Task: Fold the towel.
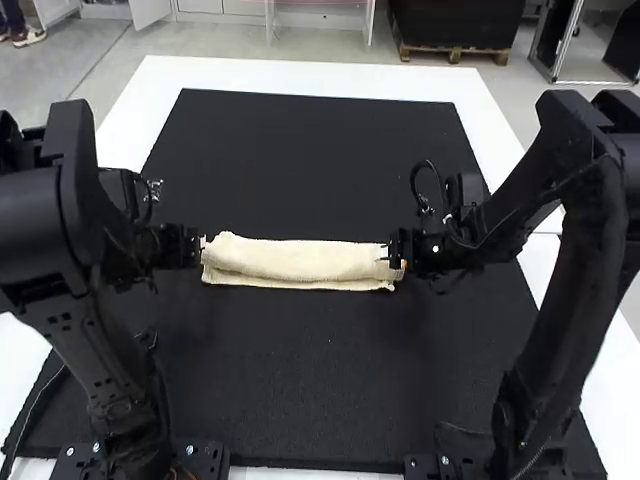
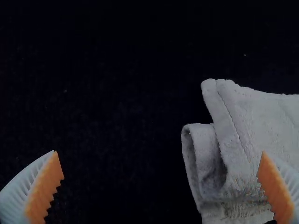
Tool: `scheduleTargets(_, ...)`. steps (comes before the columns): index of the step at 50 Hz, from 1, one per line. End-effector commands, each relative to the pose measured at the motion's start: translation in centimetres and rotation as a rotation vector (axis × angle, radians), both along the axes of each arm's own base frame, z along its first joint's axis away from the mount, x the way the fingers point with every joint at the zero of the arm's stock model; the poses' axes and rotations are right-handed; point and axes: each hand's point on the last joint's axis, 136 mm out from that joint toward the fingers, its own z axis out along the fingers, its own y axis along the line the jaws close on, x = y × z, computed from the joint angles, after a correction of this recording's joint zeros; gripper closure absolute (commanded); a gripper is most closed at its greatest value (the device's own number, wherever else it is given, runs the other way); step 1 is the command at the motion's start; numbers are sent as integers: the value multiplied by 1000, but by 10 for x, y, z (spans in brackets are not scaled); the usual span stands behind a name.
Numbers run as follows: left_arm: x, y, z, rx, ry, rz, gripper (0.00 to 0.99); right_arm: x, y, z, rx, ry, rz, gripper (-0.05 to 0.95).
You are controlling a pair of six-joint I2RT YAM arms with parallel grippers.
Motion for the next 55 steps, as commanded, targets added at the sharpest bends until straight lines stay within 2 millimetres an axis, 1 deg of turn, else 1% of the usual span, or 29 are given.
scheduleTargets(1,6,0,16,-3,-42,-6,26,8,5,-4,-4,3,0,-8)
scheduleTargets(11,8,2,21,-11,-46,2,26,11,16,-7,-11,3,25,-5)
scheduleTargets(13,8,1,22,-12,-45,1,26,11,17,-9,-17,3,28,5)
scheduleTargets(14,8,1,22,-11,-46,1,26,10,19,-10,-18,6,32,26)
scheduleTargets(17,9,2,25,-10,-52,3,26,8,25,-13,-18,14,50,202)
scheduleTargets(18,9,3,26,-8,-56,4,26,8,27,-14,-19,15,55,298)
scheduleTargets(20,9,3,27,-7,-58,6,26,5,30,-17,-17,22,69,556)
scheduleTargets(22,9,3,31,-2,-67,5,26,4,32,-17,-20,16,82,877)
scheduleTargets(25,9,4,33,-2,-70,7,26,5,31,-19,-24,16,82,921)
scheduleTargets(30,9,4,34,-3,-74,9,26,6,28,-19,-25,22,73,923)
scheduleTargets(35,9,5,34,-9,-71,16,26,12,21,-13,-24,3,56,923)
scheduleTargets(40,8,4,32,-15,-63,18,26,21,9,2,-14,-30,18,923)
scheduleTargets(48,7,4,32,-18,-56,18,26,30,-1,30,-4,-83,-11,923)
scheduleTargets(52,7,4,31,-20,-53,19,26,31,-1,44,5,-97,-3,925)
scheduleTargets(55,6,4,31,-22,-51,19,26,30,3,53,13,-101,11,923)
